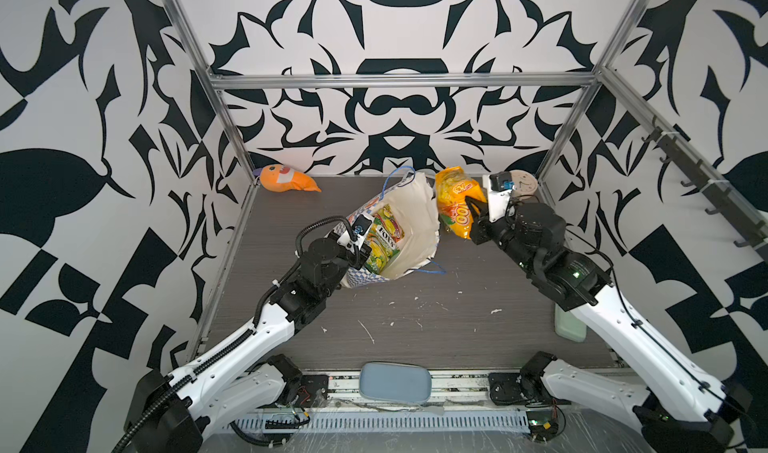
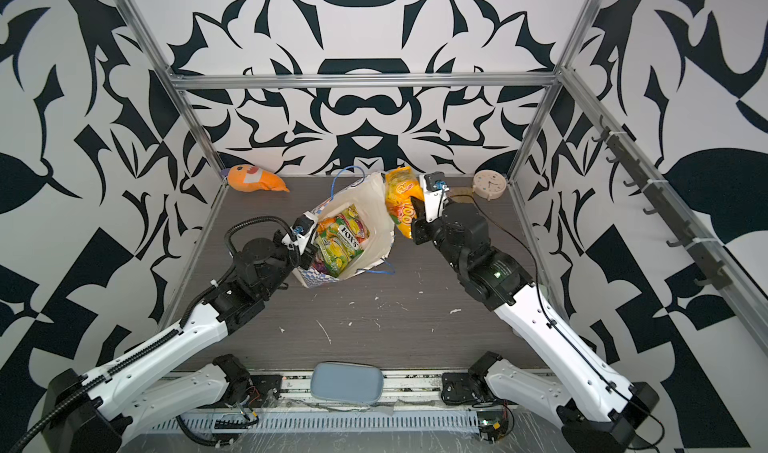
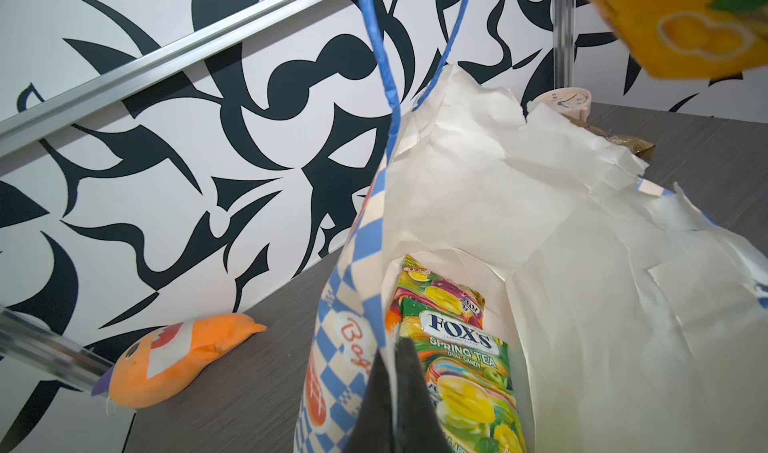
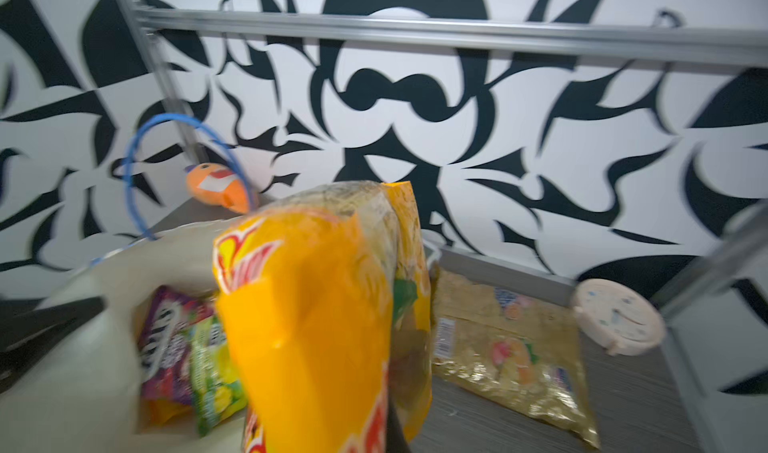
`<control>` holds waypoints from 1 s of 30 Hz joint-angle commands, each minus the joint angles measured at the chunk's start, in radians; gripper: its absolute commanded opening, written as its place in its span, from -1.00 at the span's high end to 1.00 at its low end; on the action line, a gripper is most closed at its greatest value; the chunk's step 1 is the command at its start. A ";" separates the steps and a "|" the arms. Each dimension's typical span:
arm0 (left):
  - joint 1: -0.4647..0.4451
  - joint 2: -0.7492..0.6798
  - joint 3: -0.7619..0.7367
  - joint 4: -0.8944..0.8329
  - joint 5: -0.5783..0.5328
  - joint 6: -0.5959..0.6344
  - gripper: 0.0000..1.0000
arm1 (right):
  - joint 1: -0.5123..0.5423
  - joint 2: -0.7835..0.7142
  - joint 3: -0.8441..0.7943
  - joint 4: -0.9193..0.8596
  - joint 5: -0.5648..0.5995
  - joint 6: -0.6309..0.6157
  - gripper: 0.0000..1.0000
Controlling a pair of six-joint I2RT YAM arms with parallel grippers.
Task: Take the snacks out of the paper bag
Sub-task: 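Lift the yellow candy pack out of the bag with the right gripper, then lower the yellow candy pack onto the table beside the gold pack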
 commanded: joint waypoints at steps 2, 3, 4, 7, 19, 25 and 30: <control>-0.008 -0.004 0.019 0.069 0.013 0.011 1.00 | -0.153 0.051 0.050 -0.037 0.269 0.054 1.00; -0.008 -0.006 0.019 0.065 0.012 0.010 1.00 | -0.191 0.073 0.050 -0.047 0.285 0.057 1.00; -0.008 -0.007 0.017 0.066 0.011 0.012 1.00 | -0.218 0.093 0.053 -0.063 0.318 0.068 1.00; -0.008 -0.010 0.013 0.068 0.008 0.012 1.00 | -0.326 0.163 0.069 -0.106 0.354 0.087 1.00; -0.008 -0.007 0.010 0.070 0.010 0.003 1.00 | -0.634 0.422 0.165 -0.270 -0.018 0.271 1.00; -0.008 -0.002 0.009 0.073 0.012 0.002 1.00 | -0.614 0.512 0.200 -0.357 0.053 0.149 0.99; -0.008 0.012 0.025 0.065 0.013 0.004 1.00 | -0.509 0.532 0.220 -0.390 0.137 0.112 0.95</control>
